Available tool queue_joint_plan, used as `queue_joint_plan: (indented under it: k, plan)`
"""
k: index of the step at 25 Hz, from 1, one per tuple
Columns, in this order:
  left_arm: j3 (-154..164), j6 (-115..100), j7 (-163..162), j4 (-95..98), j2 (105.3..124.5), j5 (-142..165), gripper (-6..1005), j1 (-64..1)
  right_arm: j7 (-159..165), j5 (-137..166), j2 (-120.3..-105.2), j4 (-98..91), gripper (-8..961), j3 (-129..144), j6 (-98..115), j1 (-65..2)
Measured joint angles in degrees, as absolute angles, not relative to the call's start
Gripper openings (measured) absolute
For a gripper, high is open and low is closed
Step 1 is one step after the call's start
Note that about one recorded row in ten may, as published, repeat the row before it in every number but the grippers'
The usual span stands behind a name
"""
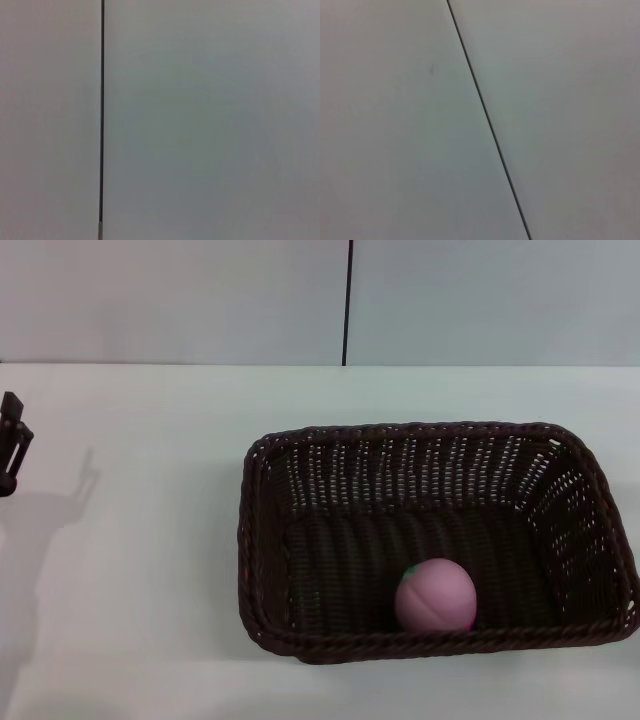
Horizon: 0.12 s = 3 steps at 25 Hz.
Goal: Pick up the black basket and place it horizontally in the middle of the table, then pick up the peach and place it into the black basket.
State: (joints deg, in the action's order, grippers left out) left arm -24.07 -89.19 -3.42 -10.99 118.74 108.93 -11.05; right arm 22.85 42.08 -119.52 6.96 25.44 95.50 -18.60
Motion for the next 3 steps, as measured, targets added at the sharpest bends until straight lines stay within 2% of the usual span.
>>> queue_joint_plan:
  k: [3]
  plan:
    - [-24.1,-89.2,-3.4,-11.0,118.74,108.9,827,-11.2,22.8,42.1,-119.51,7.1,530,25.4,95.4,-18.8]
